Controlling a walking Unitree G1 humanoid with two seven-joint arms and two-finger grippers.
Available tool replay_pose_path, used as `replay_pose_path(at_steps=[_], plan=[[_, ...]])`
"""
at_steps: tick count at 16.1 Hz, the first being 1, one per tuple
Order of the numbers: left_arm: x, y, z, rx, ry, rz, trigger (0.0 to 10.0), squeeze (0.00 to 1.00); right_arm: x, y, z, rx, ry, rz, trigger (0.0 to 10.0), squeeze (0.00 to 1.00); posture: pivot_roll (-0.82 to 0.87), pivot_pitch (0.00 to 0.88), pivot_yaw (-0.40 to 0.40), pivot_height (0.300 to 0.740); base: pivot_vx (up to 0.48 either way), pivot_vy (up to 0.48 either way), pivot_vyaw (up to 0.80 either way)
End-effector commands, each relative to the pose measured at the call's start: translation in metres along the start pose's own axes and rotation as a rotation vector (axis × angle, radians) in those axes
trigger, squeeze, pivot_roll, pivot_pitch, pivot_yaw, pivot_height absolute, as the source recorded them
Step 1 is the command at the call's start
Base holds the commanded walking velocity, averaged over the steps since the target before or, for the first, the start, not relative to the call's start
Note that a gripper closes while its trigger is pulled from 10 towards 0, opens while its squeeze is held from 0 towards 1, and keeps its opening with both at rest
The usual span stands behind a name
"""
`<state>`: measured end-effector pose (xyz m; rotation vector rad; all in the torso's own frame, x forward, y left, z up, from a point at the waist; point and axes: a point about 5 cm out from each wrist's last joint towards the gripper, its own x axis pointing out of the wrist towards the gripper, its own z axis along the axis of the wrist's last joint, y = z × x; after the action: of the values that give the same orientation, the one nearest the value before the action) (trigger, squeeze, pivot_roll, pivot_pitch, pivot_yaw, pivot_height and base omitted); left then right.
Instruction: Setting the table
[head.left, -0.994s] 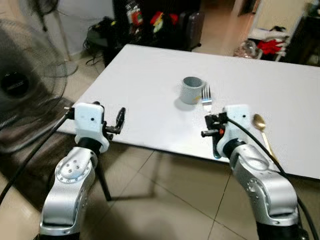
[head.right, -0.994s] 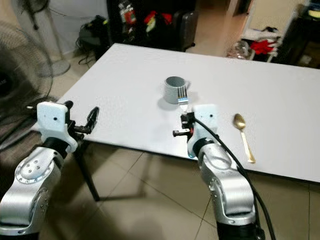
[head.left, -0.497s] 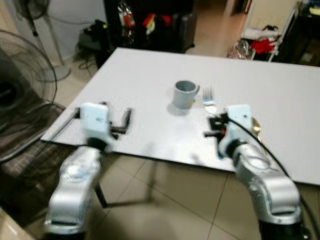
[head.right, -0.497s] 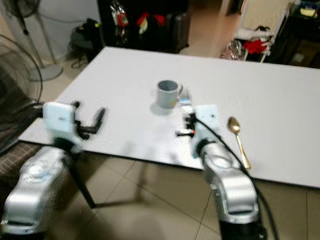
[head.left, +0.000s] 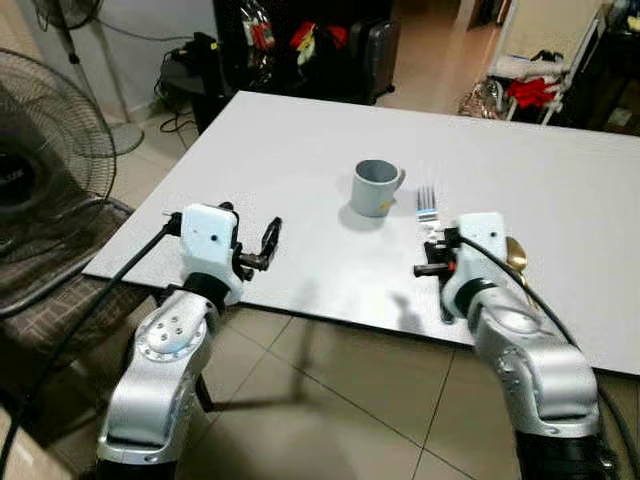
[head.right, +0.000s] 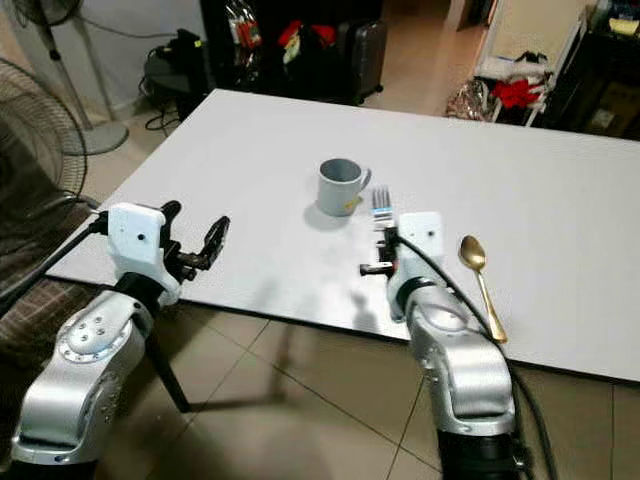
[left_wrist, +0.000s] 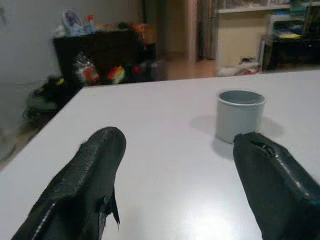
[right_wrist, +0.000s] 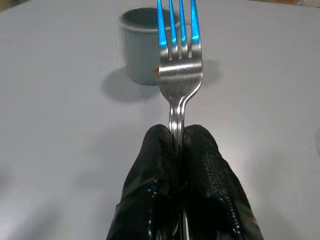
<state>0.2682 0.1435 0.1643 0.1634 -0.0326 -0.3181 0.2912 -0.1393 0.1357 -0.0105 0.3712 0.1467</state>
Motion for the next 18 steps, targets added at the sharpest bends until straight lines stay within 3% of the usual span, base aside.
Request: replay_pose_path(at_steps=[1, 3, 7, 9, 13, 18], plan=[[0.001, -0.016, -0.007, 0.060, 0.059, -0.187, 10.0, 0.00, 0.018, -0.004, -0.003, -0.031, 0.061, -0.024, 10.0, 0.00, -0.07, 0.000, -0.032, 0.740, 0.000, 0.000, 0.00], [0.003, -0.024, -0.007, 0.102, 0.075, -0.314, 10.0, 0.00, 0.039, -0.009, -0.001, -0.056, 0.115, -0.060, 10.0, 0.00, -0.07, 0.000, -0.037, 0.740, 0.000, 0.000, 0.00], [0.002, -0.025, -0.005, 0.107, 0.071, -0.374, 10.0, 0.00, 0.062, -0.009, 0.008, -0.037, 0.145, -0.094, 10.0, 0.00, -0.07, 0.000, -0.028, 0.740, 0.000, 0.000, 0.00], [-0.001, -0.026, -0.004, 0.107, 0.074, -0.417, 10.0, 0.00, 0.068, -0.007, 0.008, -0.021, 0.187, -0.110, 10.0, 0.00, -0.06, 0.000, -0.029, 0.740, 0.000, 0.000, 0.00], [-0.009, -0.041, 0.000, 0.050, 0.084, -0.582, 10.0, 0.00, 0.079, 0.001, 0.001, 0.170, 0.260, -0.116, 10.0, 0.00, -0.05, 0.000, -0.033, 0.740, 0.000, 0.000, 0.00], [-0.008, -0.041, -0.001, 0.063, 0.093, -0.579, 10.0, 0.00, 0.083, 0.018, 0.000, 0.175, 0.309, -0.110, 10.0, 0.00, -0.05, 0.000, -0.043, 0.740, 0.000, 0.000, 0.00]])
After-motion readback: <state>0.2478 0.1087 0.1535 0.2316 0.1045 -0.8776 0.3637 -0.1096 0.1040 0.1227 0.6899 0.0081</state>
